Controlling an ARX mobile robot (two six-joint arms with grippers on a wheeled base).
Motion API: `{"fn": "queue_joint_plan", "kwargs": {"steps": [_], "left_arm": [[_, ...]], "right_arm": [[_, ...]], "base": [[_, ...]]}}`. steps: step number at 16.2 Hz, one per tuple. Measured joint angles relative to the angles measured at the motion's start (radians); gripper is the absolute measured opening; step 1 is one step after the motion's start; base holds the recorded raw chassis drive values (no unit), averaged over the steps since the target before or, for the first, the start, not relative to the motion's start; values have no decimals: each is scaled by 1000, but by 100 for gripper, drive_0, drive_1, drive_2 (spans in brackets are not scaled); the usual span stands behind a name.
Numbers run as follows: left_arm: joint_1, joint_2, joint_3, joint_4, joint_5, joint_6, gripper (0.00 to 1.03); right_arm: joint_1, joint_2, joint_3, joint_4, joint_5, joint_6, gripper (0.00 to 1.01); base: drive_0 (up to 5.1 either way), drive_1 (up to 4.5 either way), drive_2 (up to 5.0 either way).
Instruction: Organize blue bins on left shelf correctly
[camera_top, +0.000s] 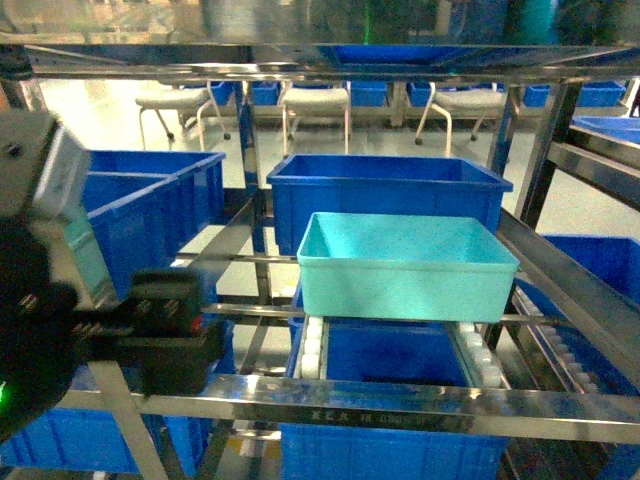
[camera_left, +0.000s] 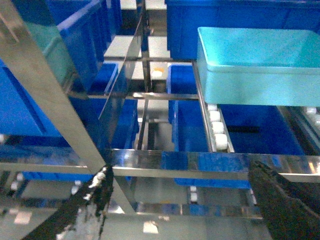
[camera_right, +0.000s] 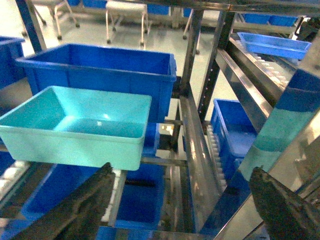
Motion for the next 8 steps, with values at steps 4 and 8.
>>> {"fn": "queue_joint_plan", "kwargs": {"steps": [4,8], "left_arm": [[198,-339,-262,362,178,187,15],[307,-605,-317,171,280,192,2]], "right_arm": [[49,-216,-251,239,41,53,16],[125,-406,-351,147,111,56,2]], "base": [[0,0,0],[0,0,0]]}}
